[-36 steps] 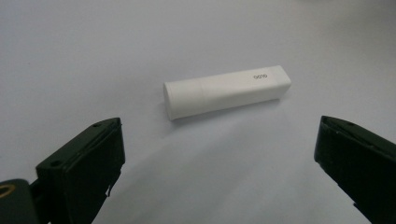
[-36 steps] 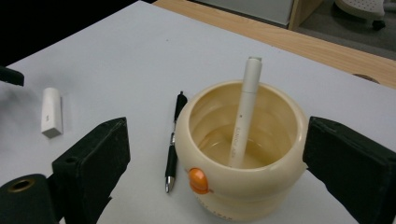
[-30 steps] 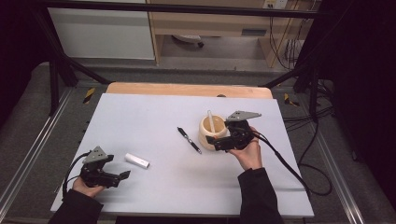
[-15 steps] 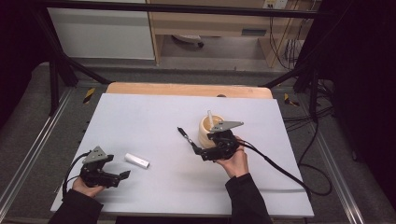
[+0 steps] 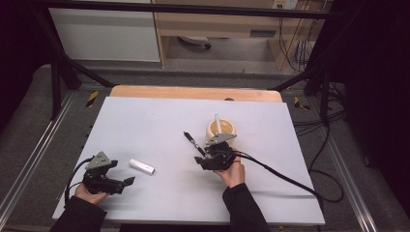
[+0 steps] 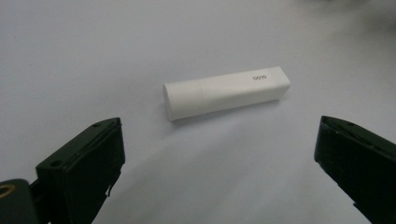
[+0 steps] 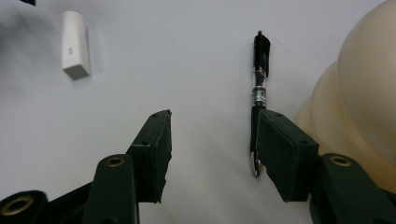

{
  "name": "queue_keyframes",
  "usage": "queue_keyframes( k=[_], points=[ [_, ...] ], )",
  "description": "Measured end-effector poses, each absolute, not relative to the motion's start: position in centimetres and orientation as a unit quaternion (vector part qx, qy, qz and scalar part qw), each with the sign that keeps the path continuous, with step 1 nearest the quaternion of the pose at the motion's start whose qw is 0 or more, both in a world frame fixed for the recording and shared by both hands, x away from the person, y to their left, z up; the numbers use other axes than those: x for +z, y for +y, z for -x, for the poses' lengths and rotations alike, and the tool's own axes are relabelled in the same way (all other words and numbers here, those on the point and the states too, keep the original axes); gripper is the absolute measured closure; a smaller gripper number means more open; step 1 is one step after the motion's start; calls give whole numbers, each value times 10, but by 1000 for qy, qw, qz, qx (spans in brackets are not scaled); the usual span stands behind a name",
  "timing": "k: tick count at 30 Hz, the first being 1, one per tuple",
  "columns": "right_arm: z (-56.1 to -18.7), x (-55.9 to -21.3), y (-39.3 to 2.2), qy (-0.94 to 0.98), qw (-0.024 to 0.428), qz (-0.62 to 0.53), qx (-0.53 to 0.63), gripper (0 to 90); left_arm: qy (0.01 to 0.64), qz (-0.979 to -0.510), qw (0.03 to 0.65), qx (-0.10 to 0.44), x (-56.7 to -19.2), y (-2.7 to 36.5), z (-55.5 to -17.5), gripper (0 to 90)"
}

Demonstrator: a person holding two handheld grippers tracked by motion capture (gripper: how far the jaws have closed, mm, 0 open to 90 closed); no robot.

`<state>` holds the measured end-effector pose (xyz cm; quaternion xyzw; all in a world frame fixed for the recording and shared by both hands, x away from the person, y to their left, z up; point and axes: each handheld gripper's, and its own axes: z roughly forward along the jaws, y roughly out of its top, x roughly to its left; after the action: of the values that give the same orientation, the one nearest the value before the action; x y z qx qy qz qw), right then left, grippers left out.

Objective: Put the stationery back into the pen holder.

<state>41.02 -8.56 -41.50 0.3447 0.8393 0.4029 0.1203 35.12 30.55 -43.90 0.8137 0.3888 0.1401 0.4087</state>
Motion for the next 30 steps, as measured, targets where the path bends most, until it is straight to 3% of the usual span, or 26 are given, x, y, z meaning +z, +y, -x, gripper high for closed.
queue_keyframes(
  k=[19, 30],
  points=[
    [-423, -446, -75, 830, 132, -380, 386, 391, 388, -814, 409, 140, -439, 306, -351, 21],
    [-425, -448, -75, 831, 144, -379, 381, 498, 388, -814, 409, 140, -439, 306, -351, 21]
  ],
)
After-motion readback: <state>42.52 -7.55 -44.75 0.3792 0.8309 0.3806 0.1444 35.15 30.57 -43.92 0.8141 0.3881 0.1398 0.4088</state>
